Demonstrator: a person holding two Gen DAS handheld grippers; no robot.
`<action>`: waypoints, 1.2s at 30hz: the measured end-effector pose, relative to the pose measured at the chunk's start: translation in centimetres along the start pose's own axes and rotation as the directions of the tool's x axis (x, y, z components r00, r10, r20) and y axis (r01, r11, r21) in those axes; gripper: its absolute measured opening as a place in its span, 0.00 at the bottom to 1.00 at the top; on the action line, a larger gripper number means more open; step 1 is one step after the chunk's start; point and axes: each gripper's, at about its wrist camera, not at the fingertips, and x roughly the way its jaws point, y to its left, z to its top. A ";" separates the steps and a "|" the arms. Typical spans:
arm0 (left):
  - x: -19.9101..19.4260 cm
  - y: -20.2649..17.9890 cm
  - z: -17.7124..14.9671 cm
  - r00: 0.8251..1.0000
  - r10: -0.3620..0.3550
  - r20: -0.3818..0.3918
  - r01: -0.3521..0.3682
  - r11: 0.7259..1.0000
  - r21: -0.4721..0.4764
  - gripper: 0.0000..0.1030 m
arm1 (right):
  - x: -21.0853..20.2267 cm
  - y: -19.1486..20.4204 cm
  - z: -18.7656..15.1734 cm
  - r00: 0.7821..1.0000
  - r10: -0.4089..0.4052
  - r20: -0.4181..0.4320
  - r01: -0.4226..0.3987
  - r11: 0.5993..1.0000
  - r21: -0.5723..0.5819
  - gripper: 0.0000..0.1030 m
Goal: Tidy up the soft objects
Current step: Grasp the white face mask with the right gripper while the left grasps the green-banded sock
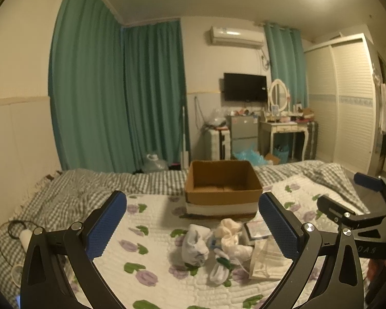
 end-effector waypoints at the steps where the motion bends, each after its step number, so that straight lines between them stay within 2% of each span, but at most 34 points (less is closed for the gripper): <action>1: 0.4 0.1 -0.2 1.000 0.004 -0.013 -0.004 1.000 0.000 1.00 | 0.2 0.0 0.2 1.000 0.004 -0.012 -0.004 1.000 -0.009 1.00; 4: 2.7 0.3 -1.6 0.996 0.018 -0.086 -0.018 1.000 -0.004 1.00 | 1.9 -0.4 0.3 0.997 0.006 -0.072 -0.010 0.999 -0.046 1.00; 6: 4.7 0.4 -3.2 0.988 0.018 -0.155 -0.021 1.000 -0.015 1.00 | 3.4 -0.6 -0.2 0.993 0.007 -0.117 -0.016 0.997 -0.070 1.00; 9: 7.6 0.4 -5.9 0.966 0.010 -0.258 -0.019 0.999 -0.034 1.00 | 6.7 -0.4 -1.9 0.977 0.018 -0.213 -0.040 0.994 -0.101 1.00; 12: 9.3 -0.1 -8.1 0.947 0.018 -0.321 -0.029 0.999 -0.030 1.00 | 10.6 0.2 -4.7 0.938 0.071 -0.339 -0.105 0.991 -0.082 1.00; 14: 10.0 -0.2 -9.1 0.938 0.043 -0.343 -0.053 0.998 -0.020 1.00 | 12.6 0.7 -6.7 0.913 0.099 -0.395 -0.133 0.989 -0.060 1.00; 15: 10.3 -0.3 -9.4 0.936 0.042 -0.349 -0.052 0.999 -0.017 1.00 | 13.8 1.1 -8.0 0.895 0.121 -0.430 -0.157 0.986 -0.049 1.00; 17: 10.9 -0.4 -10.2 0.929 0.049 -0.367 -0.053 0.999 -0.001 1.00 | 15.3 1.7 -9.8 0.871 0.135 -0.473 -0.177 0.983 -0.046 0.98; 19: 11.7 -0.7 -10.7 0.919 0.050 -0.391 -0.049 0.999 0.014 1.00 | 17.0 2.1 -11.2 0.842 0.145 -0.520 -0.197 0.979 -0.046 0.93; 22: 12.9 -1.3 -11.7 0.900 0.028 -0.434 -0.023 1.000 0.018 0.93 | 18.7 2.1 -12.2 0.809 0.193 -0.555 -0.228 0.974 0.006 0.88; 26: 14.1 -2.2 -12.6 0.880 0.015 -0.475 0.003 0.999 0.038 0.93 | 20.0 2.1 -13.5 0.770 0.211 -0.602 -0.251 0.968 0.019 0.58; 27: 14.4 -2.4 -12.9 0.873 0.009 -0.488 0.013 0.999 0.040 0.93 | 20.0 2.0 -13.4 0.769 0.215 -0.602 -0.251 0.968 0.025 0.48; 28: 14.7 -2.6 -13.1 0.867 0.001 -0.498 0.022 0.999 0.041 0.93 | 19.8 1.6 -13.3 0.771 0.229 -0.594 -0.253 0.967 0.044 0.33; 29: 14.9 -2.8 -13.3 0.862 -0.003 -0.508 0.029 0.999 0.043 0.93 | 19.5 1.0 -13.0 0.771 0.257 -0.582 -0.263 0.962 0.076 0.25; 31: 15.6 -3.4 -13.8 0.847 -0.010 -0.531 0.046 0.997 0.055 0.90 | 18.8 0.2 -12.5 0.780 0.282 -0.558 -0.268 0.957 0.109 0.21; 32: 15.8 -3.6 -14.0 0.843 -0.012 -0.537 0.054 0.997 0.063 0.83 | 18.4 -0.1 -12.1 0.790 0.277 -0.546 -0.262 0.959 0.108 0.20; 33: 16.2 -4.0 -14.3 0.832 -0.023 -0.554 0.071 0.995 0.065 0.79 | 17.6 -0.7 -11.7 0.806 0.270 -0.526 -0.252 0.962 0.106 0.19; 34: 16.7 -4.2 -14.5 0.823 -0.034 -0.567 0.084 0.995 0.062 0.77 | 17.2 -1.0 -11.4 0.813 0.270 -0.515 -0.248 0.962 0.112 0.19; 36: 17.3 -4.6 -14.9 0.810 -0.047 -0.584 0.101 0.993 0.060 0.62 | 16.4 -1.7 -10.7 0.820 0.277 -0.501 -0.245 0.961 0.129 0.19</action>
